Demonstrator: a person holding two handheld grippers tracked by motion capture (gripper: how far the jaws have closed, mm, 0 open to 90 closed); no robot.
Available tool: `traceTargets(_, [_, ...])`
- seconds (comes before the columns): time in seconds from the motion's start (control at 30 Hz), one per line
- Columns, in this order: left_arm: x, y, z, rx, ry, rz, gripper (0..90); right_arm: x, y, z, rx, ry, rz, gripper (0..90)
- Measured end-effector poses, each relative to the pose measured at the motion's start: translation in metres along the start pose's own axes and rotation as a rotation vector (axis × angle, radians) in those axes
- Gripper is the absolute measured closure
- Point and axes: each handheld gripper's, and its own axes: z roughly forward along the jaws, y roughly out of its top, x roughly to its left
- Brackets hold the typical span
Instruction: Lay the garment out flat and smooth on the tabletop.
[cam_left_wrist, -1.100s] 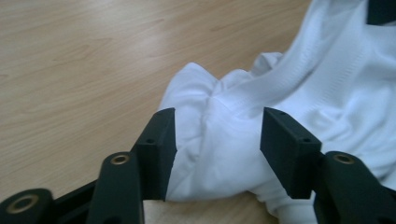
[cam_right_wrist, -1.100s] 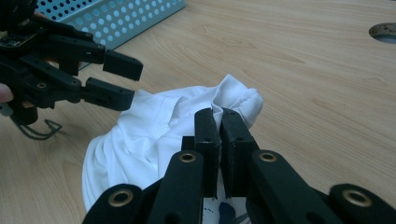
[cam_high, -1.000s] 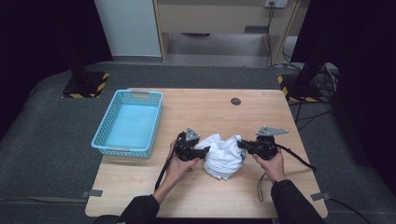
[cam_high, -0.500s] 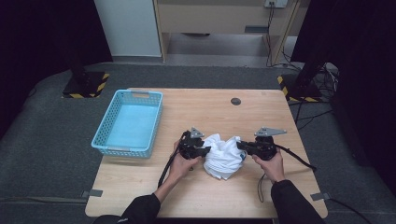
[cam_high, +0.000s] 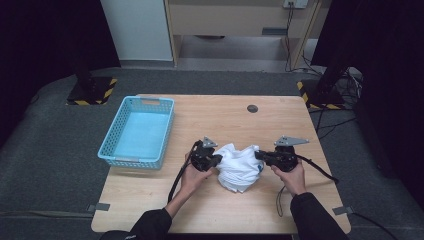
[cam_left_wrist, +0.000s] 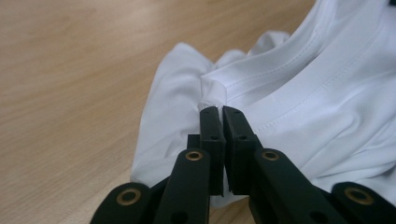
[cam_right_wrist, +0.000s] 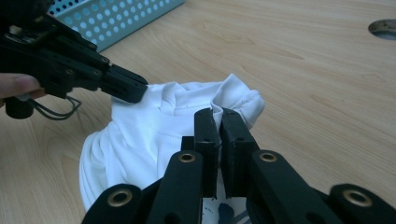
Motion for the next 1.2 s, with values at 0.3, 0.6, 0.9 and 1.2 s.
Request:
traceTargets(0.3, [-0.004,0.020,-0.044,-0.140,-0.002,-0.010,87.7,-0.002,0.006,-0.014,-0.079,-0.020,0.033,86.1])
traceTargets(0.6, [-0.024,0.049,-0.092,-0.285,0.078,0.062,87.7,0.014,0.034,-0.039,-0.187,-0.049,-0.045,86.1])
traceTargets(0.9, [-0.015,0.109,-0.102,-0.325,0.282,0.125,87.6,0.003,0.110,-0.032,-0.248,-0.138,-0.023,84.1])
traceTargets(1.2, [0.036,0.128,-0.058,-0.291,0.513,0.037,57.2,-0.026,0.136,0.014,-0.244,-0.408,0.066,56.8])
